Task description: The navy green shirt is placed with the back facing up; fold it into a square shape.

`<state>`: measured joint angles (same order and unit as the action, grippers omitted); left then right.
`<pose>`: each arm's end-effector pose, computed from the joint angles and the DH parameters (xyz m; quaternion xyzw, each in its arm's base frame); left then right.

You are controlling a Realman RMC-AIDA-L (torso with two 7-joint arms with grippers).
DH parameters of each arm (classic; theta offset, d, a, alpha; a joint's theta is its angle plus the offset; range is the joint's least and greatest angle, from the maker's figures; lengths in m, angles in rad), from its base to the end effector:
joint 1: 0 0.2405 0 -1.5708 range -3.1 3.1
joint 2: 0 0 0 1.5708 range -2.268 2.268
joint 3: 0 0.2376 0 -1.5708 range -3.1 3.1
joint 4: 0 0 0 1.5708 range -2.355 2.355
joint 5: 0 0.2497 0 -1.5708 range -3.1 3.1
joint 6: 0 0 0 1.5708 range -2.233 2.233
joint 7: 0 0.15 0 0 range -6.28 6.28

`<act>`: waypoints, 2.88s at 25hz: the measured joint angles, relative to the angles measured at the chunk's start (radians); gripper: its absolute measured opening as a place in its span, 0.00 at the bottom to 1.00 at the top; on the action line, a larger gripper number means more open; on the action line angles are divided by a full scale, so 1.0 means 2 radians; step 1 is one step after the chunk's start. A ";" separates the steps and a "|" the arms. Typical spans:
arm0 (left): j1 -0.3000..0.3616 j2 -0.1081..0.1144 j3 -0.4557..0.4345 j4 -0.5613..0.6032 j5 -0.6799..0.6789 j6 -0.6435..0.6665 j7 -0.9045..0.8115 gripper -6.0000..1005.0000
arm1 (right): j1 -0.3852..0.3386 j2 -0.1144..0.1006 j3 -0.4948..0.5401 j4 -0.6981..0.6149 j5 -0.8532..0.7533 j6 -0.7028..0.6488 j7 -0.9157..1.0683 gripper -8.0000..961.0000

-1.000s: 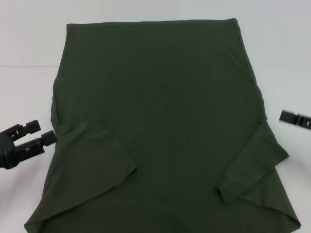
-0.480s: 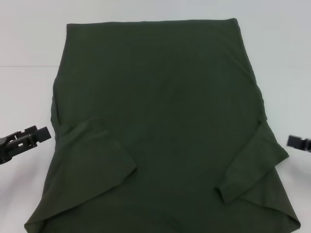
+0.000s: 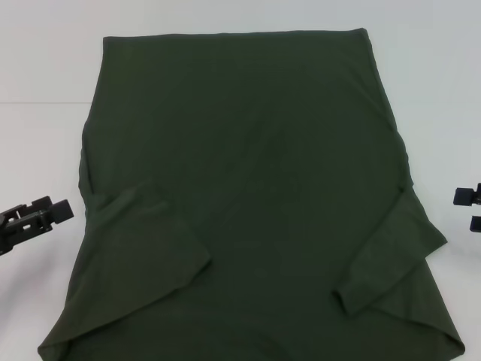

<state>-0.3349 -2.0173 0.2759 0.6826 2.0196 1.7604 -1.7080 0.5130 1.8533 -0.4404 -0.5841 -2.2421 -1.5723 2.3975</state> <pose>-0.3537 0.2843 0.0919 -0.7972 -0.4413 -0.3640 0.1931 0.3523 0.3496 0.1057 -0.6801 0.6864 0.2286 0.1186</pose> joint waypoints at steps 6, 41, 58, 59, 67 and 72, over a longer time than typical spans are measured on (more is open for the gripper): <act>0.003 0.003 0.000 -0.001 0.000 -0.001 0.010 0.83 | 0.035 -0.002 -0.017 -0.034 -0.053 0.017 0.039 0.98; 0.002 0.000 0.007 0.007 0.024 -0.048 0.064 0.83 | 0.152 0.050 -0.118 -0.011 -0.228 0.184 0.098 0.96; 0.004 -0.001 0.005 0.006 0.022 -0.048 0.071 0.83 | 0.155 0.063 -0.135 0.005 -0.228 0.226 0.070 0.94; 0.004 -0.001 0.005 0.006 0.022 -0.048 0.071 0.83 | 0.155 0.063 -0.135 0.005 -0.228 0.226 0.070 0.94; 0.004 -0.003 0.003 0.006 0.020 -0.048 0.076 0.83 | 0.153 0.069 -0.135 0.008 -0.229 0.238 0.055 0.94; 0.004 -0.004 0.003 0.006 0.020 -0.048 0.078 0.83 | 0.152 0.071 -0.135 0.008 -0.229 0.238 0.054 0.93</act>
<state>-0.3267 -2.0244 0.2815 0.6949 2.0600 1.6644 -1.5527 0.8164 1.9956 -0.7103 -0.5690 -2.6993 -1.0961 2.5063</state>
